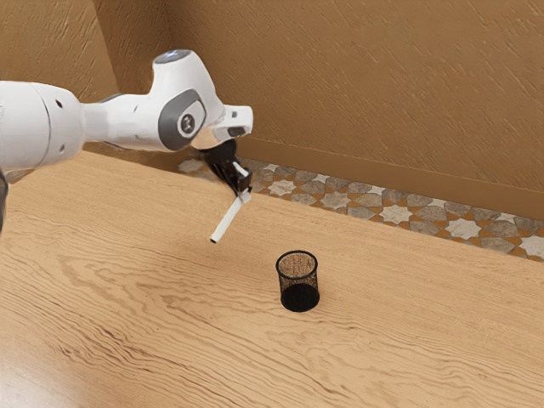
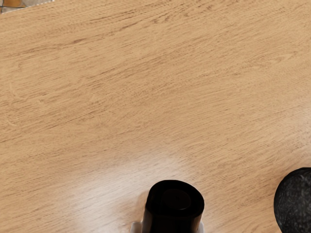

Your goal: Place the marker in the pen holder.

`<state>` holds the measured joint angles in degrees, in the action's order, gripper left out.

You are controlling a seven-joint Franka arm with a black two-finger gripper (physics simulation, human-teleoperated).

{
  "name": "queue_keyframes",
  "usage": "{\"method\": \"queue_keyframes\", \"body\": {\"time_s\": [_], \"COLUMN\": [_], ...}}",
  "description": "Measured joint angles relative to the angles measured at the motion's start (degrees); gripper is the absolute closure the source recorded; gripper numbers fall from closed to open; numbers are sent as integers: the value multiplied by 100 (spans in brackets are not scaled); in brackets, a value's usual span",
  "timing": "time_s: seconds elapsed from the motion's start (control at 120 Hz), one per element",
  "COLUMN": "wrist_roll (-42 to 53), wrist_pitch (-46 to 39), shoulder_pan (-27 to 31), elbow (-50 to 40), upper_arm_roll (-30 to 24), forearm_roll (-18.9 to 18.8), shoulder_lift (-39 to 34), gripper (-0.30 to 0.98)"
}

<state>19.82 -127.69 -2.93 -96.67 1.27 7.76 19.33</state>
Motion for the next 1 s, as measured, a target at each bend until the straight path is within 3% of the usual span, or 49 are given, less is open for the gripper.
{"method": "queue_keyframes", "body": {"time_s": [0.2,0.467,0.625,0.808,1.0], "wrist_roll": [-75,-150,-156,-138,-68], "wrist_pitch": [-279,-767,-931,-1143,-1190], "shoulder_pan": [-435,-832,-843,-843,-916], "elbow": [158,65,-91,-751,-683], "upper_arm_roll": [-390,-429,-423,-424,-409], "forearm_roll": [875,1521,1492,1060,820], "shoulder_lift": [-91,95,216,-91,-316], "gripper": [79,79,79,78,37]}}
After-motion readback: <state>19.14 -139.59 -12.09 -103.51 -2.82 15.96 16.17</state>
